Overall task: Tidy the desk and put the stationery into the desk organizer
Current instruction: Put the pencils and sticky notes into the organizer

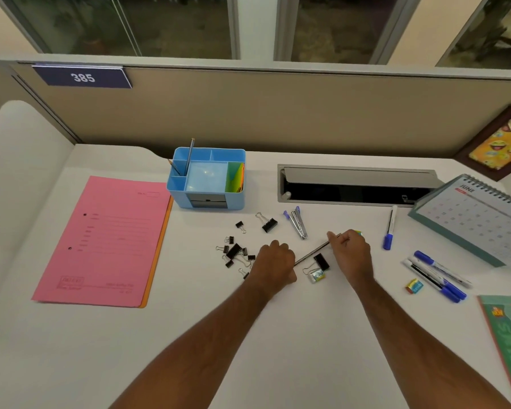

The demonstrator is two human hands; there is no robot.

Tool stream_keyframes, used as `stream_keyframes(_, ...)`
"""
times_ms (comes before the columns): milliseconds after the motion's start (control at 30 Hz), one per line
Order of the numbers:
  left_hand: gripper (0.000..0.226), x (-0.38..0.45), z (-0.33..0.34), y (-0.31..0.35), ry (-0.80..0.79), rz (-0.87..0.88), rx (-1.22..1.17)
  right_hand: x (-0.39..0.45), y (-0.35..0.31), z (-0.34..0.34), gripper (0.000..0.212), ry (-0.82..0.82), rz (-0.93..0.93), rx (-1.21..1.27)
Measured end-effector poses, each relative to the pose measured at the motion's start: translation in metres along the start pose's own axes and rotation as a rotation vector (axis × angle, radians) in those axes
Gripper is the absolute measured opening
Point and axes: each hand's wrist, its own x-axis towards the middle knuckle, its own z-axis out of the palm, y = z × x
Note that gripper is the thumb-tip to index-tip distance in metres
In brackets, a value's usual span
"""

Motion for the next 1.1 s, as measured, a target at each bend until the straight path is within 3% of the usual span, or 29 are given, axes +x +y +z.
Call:
stream_keyframes(133,0.016,-0.007,-0.002,-0.009,0.062,-0.032,-0.106,-0.003,-0.012,-0.002,0.044,-0.044,0.018,0.110)
stream_keyframes(367,0.021,-0.023,-0.008,-0.030,0.286,-0.102,-0.324,-0.016,-0.065,-0.003,0.025,-0.302,-0.043,0.471)
stream_keyframes(600,0.027,-0.045,-0.031,-0.083,0.587,-0.222,-0.546,-0.021,-0.143,-0.003,0.016,-0.297,-0.321,0.620)
stream_keyframes(700,0.038,-0.054,-0.035,-0.118,0.666,-0.320,-0.481,-0.018,-0.181,0.002,0.017,-0.315,-0.426,0.629)
stream_keyframes(933,0.071,-0.068,-0.045,-0.192,0.629,-0.499,-0.324,-0.013,-0.258,0.041,0.016,-0.388,-0.615,0.566)
stream_keyframes(1100,0.079,-0.071,-0.041,-0.211,0.512,-0.572,-0.280,-0.011,-0.290,0.085,0.017,-0.442,-0.709,0.473)
